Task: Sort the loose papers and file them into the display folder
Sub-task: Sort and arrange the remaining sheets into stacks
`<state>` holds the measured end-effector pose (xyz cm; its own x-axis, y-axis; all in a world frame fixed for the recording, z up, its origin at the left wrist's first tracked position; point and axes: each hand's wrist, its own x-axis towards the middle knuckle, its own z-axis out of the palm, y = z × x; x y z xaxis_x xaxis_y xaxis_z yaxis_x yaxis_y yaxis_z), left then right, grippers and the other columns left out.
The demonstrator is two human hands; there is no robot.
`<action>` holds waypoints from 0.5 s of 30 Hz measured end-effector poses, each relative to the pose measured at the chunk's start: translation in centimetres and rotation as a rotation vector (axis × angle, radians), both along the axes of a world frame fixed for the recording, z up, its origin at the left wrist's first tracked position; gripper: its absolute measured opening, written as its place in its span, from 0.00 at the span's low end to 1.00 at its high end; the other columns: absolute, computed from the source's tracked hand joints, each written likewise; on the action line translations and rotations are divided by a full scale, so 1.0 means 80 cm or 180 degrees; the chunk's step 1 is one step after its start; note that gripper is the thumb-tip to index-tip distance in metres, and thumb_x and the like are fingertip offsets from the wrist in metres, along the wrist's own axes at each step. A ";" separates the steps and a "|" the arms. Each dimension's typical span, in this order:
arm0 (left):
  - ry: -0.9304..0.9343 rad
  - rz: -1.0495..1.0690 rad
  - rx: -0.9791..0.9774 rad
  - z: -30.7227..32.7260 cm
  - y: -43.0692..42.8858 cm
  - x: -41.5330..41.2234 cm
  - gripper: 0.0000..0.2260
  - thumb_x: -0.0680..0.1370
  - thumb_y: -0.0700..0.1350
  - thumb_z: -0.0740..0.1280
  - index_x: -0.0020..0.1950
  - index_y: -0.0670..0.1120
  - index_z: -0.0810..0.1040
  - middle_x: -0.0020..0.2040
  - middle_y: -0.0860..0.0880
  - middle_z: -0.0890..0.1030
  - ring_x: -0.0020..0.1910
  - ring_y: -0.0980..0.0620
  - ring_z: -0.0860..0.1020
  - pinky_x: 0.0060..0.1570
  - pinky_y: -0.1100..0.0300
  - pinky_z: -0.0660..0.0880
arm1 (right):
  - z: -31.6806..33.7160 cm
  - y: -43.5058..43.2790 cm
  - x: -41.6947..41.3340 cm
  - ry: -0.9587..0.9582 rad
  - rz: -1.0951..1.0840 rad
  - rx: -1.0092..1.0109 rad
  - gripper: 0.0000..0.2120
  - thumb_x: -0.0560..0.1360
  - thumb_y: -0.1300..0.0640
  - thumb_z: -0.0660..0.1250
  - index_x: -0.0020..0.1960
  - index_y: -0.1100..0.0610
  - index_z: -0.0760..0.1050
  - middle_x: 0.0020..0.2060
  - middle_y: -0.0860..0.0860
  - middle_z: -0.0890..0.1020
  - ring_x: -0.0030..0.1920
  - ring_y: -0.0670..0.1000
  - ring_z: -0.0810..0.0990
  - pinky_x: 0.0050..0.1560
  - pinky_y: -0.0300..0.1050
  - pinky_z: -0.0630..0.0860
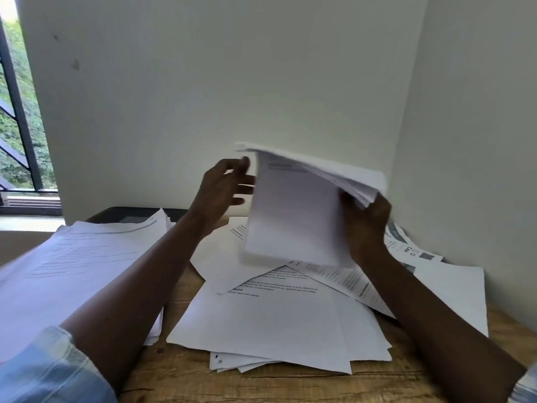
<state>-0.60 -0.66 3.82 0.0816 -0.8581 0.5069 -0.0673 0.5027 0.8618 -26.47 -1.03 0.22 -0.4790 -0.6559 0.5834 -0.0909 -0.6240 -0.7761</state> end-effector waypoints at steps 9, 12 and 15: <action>-0.3346 0.1300 0.1120 -0.095 -0.048 0.048 0.41 0.72 0.74 0.66 0.74 0.48 0.67 0.70 0.45 0.78 0.67 0.42 0.77 0.63 0.50 0.75 | -0.032 -0.041 -0.080 -0.0252 -0.0522 0.1663 0.07 0.68 0.57 0.70 0.44 0.59 0.81 0.37 0.49 0.83 0.46 0.59 0.84 0.53 0.52 0.80; -0.3376 0.1458 0.1030 -0.106 -0.064 0.053 0.41 0.68 0.73 0.71 0.70 0.47 0.69 0.65 0.46 0.80 0.64 0.42 0.77 0.61 0.49 0.76 | -0.035 -0.042 -0.088 -0.0459 -0.0658 0.1668 0.11 0.70 0.58 0.70 0.51 0.61 0.82 0.42 0.51 0.83 0.47 0.58 0.83 0.51 0.48 0.78; -0.3029 0.1479 0.1074 -0.108 -0.077 0.055 0.37 0.71 0.64 0.76 0.69 0.42 0.68 0.66 0.42 0.79 0.65 0.40 0.76 0.60 0.49 0.76 | -0.033 -0.041 -0.088 -0.0816 -0.0697 0.1545 0.13 0.72 0.59 0.70 0.56 0.60 0.80 0.47 0.51 0.82 0.47 0.54 0.81 0.53 0.41 0.74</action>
<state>3.78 -6.85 -4.85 0.1328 -0.9508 0.2799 -0.8948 0.0064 0.4463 -33.52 -4.28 -2.42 -0.7194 -0.6889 0.0890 0.0506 -0.1799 -0.9824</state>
